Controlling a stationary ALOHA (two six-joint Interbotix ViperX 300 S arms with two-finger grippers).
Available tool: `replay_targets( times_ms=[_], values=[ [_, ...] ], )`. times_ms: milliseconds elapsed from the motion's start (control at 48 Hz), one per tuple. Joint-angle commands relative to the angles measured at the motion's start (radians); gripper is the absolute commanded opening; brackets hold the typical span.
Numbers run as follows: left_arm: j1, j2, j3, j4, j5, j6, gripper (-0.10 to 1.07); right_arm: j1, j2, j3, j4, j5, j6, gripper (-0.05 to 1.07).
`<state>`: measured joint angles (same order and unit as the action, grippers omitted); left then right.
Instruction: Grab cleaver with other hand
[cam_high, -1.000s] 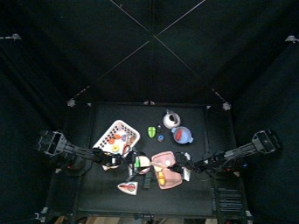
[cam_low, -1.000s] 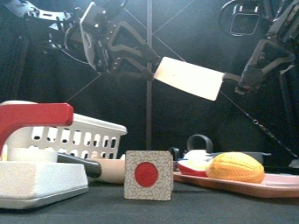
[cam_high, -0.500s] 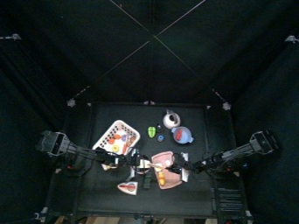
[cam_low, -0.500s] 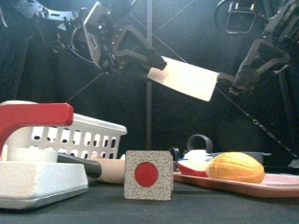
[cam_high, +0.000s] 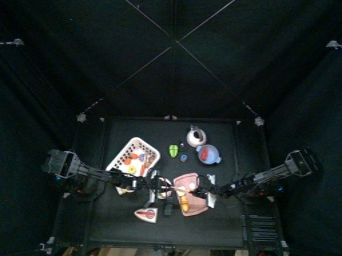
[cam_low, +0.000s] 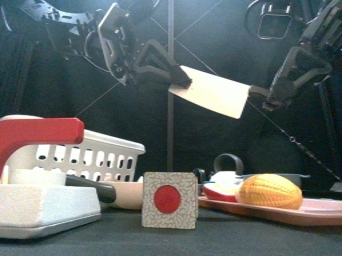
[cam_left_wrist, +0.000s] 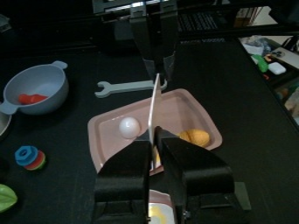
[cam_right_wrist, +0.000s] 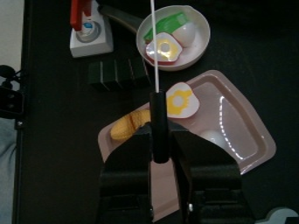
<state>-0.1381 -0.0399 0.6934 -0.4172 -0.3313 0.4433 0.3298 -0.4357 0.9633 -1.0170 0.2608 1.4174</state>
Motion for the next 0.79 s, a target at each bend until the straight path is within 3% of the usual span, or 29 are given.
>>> replay_targets(
  times_ms=[0, 271, 396, 667, 771],
  values=[
    [0.008, -0.008, -0.026, 0.005, 0.008, 0.002, 0.47, -0.003, -0.008, -0.026, -0.003, -0.005, 0.000, 0.32],
    [0.008, 0.000, -0.029, 0.005, 0.008, 0.002, 0.43, -0.005, -0.008, -0.028, 0.000, -0.005, 0.002, 0.33],
    [0.008, 0.017, -0.031, 0.005, 0.006, 0.002, 0.38, -0.003, -0.014, -0.028, 0.005, -0.005, 0.002, 0.39],
    [0.008, 0.015, -0.029, 0.005, 0.003, 0.003, 0.34, -0.002, -0.026, -0.028, 0.028, -0.002, 0.002, 0.77],
    [0.002, 0.008, -0.018, 0.012, -0.008, 0.008, 0.34, 0.003, -0.035, -0.031, 0.028, -0.002, 0.002, 0.87]
  ],
)
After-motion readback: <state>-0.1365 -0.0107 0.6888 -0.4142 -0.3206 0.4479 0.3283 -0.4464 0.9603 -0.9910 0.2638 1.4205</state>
